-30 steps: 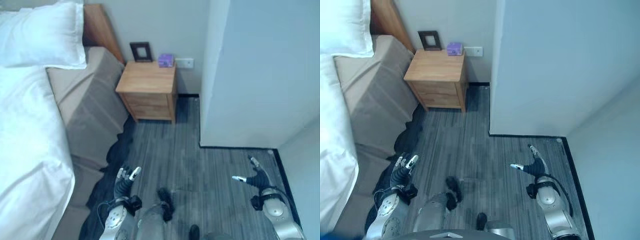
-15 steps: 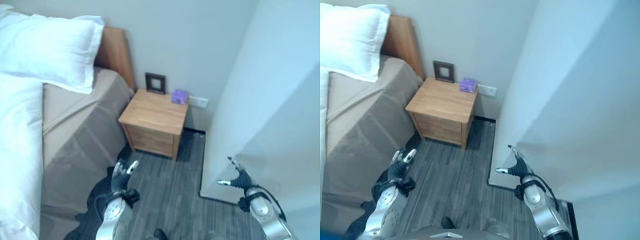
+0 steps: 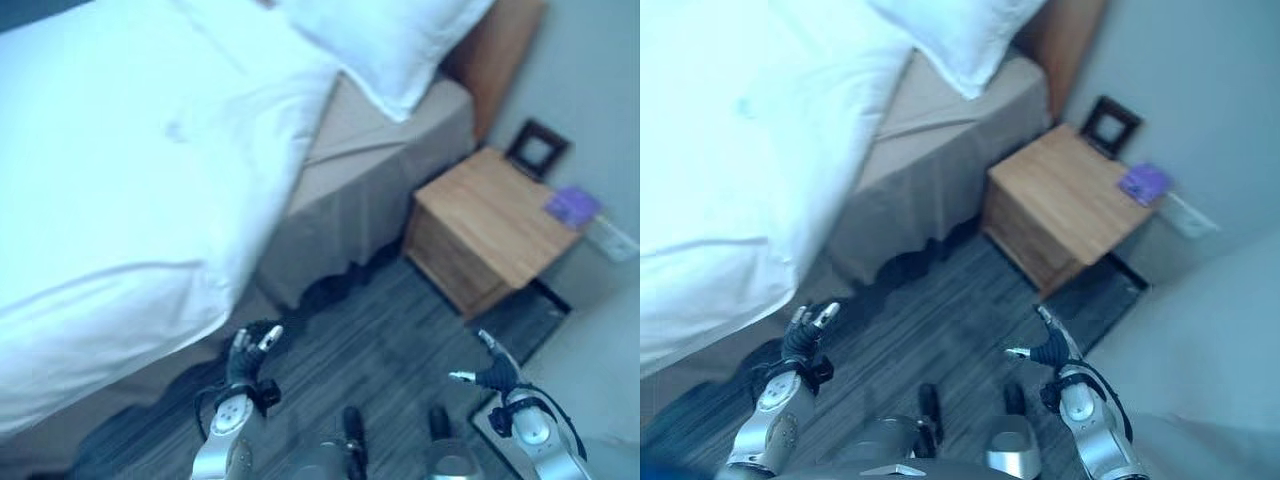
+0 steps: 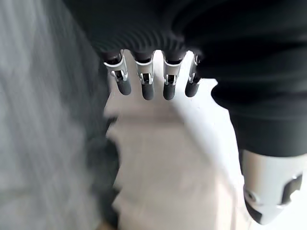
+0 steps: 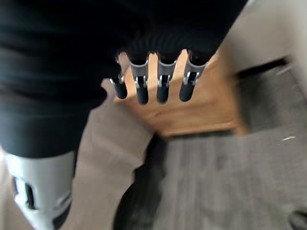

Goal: Making the bed.

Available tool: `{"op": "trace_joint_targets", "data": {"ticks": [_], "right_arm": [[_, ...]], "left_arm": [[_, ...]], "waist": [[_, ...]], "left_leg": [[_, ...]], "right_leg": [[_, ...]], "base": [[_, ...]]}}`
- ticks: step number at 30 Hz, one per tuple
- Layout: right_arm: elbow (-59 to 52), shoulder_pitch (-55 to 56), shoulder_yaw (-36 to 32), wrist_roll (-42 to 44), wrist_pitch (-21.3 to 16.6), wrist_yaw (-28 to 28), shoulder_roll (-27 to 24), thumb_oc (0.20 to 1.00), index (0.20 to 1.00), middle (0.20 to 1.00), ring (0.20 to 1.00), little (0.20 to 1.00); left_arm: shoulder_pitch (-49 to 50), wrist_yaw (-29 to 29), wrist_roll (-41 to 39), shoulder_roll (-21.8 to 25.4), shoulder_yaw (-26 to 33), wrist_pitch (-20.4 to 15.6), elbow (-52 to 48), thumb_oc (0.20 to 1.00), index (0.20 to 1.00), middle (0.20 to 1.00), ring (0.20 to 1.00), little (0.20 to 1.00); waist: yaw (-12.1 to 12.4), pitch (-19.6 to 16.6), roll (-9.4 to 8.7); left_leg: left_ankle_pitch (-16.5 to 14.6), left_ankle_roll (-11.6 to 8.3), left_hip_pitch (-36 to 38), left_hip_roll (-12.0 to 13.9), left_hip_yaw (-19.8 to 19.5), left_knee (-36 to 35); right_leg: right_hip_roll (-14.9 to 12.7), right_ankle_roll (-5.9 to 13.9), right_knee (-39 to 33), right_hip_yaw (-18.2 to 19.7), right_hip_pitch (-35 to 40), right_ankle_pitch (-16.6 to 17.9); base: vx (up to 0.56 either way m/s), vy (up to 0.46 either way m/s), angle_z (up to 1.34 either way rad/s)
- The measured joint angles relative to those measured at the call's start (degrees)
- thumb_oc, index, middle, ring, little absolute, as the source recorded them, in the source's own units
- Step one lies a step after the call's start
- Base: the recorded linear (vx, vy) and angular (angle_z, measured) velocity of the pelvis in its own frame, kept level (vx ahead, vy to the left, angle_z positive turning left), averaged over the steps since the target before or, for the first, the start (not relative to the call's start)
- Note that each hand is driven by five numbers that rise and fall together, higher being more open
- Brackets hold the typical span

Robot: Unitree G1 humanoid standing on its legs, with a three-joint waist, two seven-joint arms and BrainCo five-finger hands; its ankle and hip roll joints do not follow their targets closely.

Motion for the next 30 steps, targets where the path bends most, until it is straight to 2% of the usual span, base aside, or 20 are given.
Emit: {"op": "trace_joint_targets", "data": {"ticks": [1,3,4,5,6,7,8,9,11,13,17,21,29,30], "right_arm": [[0.83,-1.35,0.58,0.12,-0.13,0.02,-0.03,1.000,1.000,1.000,1.000,1.000],[0.92,-1.47,-0.22,0.41,-0.41,0.01,-0.23,1.000,1.000,1.000,1.000,1.000],[0.79,-1.78,-0.31,0.41,-0.48,0.05,-0.82,1.000,1.000,1.000,1.000,1.000],[0.77,-1.53,-0.48,0.39,-0.69,0.11,-0.86,1.000,1.000,1.000,1.000,1.000],[0.74,-1.85,-1.05,0.40,-0.64,0.04,-1.09,1.000,1.000,1.000,1.000,1.000],[0.65,-2.46,-2.31,0.42,-0.40,-0.01,-1.80,1.000,1.000,1.000,1.000,1.000],[0.28,-2.95,-3.00,0.51,-0.36,0.02,-1.88,1.000,1.000,1.000,1.000,1.000],[-0.43,-2.76,-3.92,0.54,-0.39,-0.04,-1.86,1.000,1.000,1.000,1.000,1.000],[-0.51,-2.54,-4.33,0.91,-0.26,-0.05,-2.21,1.000,1.000,1.000,1.000,1.000],[-0.35,-2.04,-4.40,1.78,-0.28,0.07,-2.12,1.000,1.000,1.000,1.000,1.000],[-0.09,-0.65,-3.51,3.89,0.02,0.61,-2.19,1.000,1.000,1.000,1.000,1.000],[-0.32,-0.72,-2.93,4.95,0.00,1.41,-2.28,1.000,1.000,1.000,1.000,1.000],[-0.80,-0.08,-2.89,7.34,-0.02,2.52,-2.59,1.000,1.000,1.000,1.000,1.000],[-0.99,0.12,-2.37,8.84,-0.03,2.56,-2.59,1.000,1.000,1.000,1.000,1.000]], "left_arm": [[0.61,-0.01,-0.02,-0.16,0.36,-0.04,-0.04,1.000,1.000,1.000,1.000,1.000],[0.60,-0.16,-0.04,-1.19,-1.14,-0.11,-0.27,1.000,1.000,1.000,1.000,1.000],[0.23,-0.58,-0.09,-1.50,-1.49,0.06,-0.21,1.000,1.000,1.000,1.000,1.000],[-0.01,-1.35,-0.23,-0.65,-1.60,0.02,-0.01,1.000,1.000,1.000,1.000,1.000],[-0.20,-1.62,-0.27,-0.67,-1.67,0.11,-0.03,1.000,1.000,1.000,1.000,1.000],[0.25,-2.18,-0.28,-1.09,-1.79,0.09,-0.34,1.000,1.000,1.000,1.000,1.000],[0.86,-2.29,-0.28,-1.18,-1.84,0.13,-0.42,1.000,1.000,1.000,1.000,1.000],[0.77,-2.38,-0.30,-1.40,-1.91,0.34,0.12,1.000,1.000,1.000,1.000,1.000],[0.25,-2.52,-0.29,-1.48,-1.71,0.07,-0.16,1.000,1.000,1.000,1.000,1.000],[-0.75,-2.50,-0.29,-1.89,-1.02,0.10,-0.10,1.000,1.000,1.000,1.000,1.000],[-0.76,-2.49,-0.28,-2.46,-0.06,0.09,-0.09,1.000,1.000,1.000,1.000,1.000],[0.90,-2.48,-0.29,-2.57,0.10,0.09,0.04,1.000,1.000,1.000,1.000,1.000],[3.08,-2.48,-0.31,-3.56,-0.02,0.10,-0.84,1.000,1.000,1.000,1.000,1.000],[4.62,-3.06,-0.32,-4.21,-0.10,0.10,-1.45,1.000,1.000,1.000,1.000,1.000]], "waist": [[0.35,-0.81,-1.12],[-0.47,-0.87,-0.91],[-0.61,-0.80,-1.04],[-1.23,-0.60,-3.88],[-2.59,-0.62,-3.94],[-3.40,-0.59,-3.76],[-3.24,-0.61,-3.59],[-4.51,-0.57,-3.06],[-5.34,-1.28,-1.85],[-6.52,-2.04,-1.03],[-6.58,-3.99,0.65],[-6.29,-5.03,0.47],[-6.05,-6.70,-0.01],[-5.22,-5.94,0.08]], "left_leg": [[-0.62,0.71,0.34,-0.67,-0.33,-0.04],[-0.97,0.85,0.84,0.42,-0.24,0.01],[-1.04,-0.42,0.26,1.03,0.14,1.05],[-4.99,-4.36,0.14,6.84,16.92,5.91],[-4.85,-4.68,-0.15,10.21,22.40,8.29],[-3.36,-4.93,0.95,13.41,25.62,9.87],[-3.07,-4.47,2.01,13.58,25.41,8.92],[-2.80,-4.51,2.95,13.44,24.98,7.70],[-1.33,-4.23,5.86,11.73,24.65,3.27],[-0.41,-3.80,5.95,10.40,24.06,0.83],[0.35,-3.49,7.03,9.57,23.09,-0.91],[0.50,-3.61,7.28,9.57,23.18,-0.92],[0.68,-4.72,7.66,10.50,23.07,-1.42],[1.35,-4.89,7.88,10.96,22.95,-2.13]], "right_leg": [[0.68,-0.93,1.08,0.04,-1.69,0.68],[1.19,-1.89,1.42,-2.34,-0.80,1.33],[1.78,-2.22,1.32,-4.57,0.52,2.26],[-0.27,-2.53,-0.43,-8.41,2.64,4.98],[0.00,-3.19,-0.40,-10.14,2.88,3.95],[1.38,-3.07,-0.41,-9.89,3.70,3.40],[1.47,-3.05,-0.41,-9.44,4.43,3.57],[1.55,-2.98,-0.37,-10.47,5.72,3.46],[1.68,-2.95,-0.43,-10.87,6.67,3.40],[0.86,-2.05,-0.46,-12.07,7.02,2.69],[0.69,-2.00,-0.58,-12.68,7.42,2.64],[0.67,-1.19,-0.71,-12.57,7.64,1.99],[1.50,-1.40,-0.75,-12.53,8.25,0.55],[2.26,-1.43,-0.74,-12.91,8.14,0.11]], "base": [[-0.09,-0.243,0.48],[-0.15,-0.218,0.64],[-0.02,-0.152,0.83],[0.04,-0.093,0.90],[0.04,-0.058,0.73],[0.02,0.019,0.13],[0.04,0.052,0.02],[0.03,0.037,0.08],[0.04,0.036,0.17],[0.06,0.009,0.22],[0.04,0.005,0.12],[0.03,-0.012,-0.01],[0.01,0.001,0.00],[-0.04,0.164,0.02]]}}
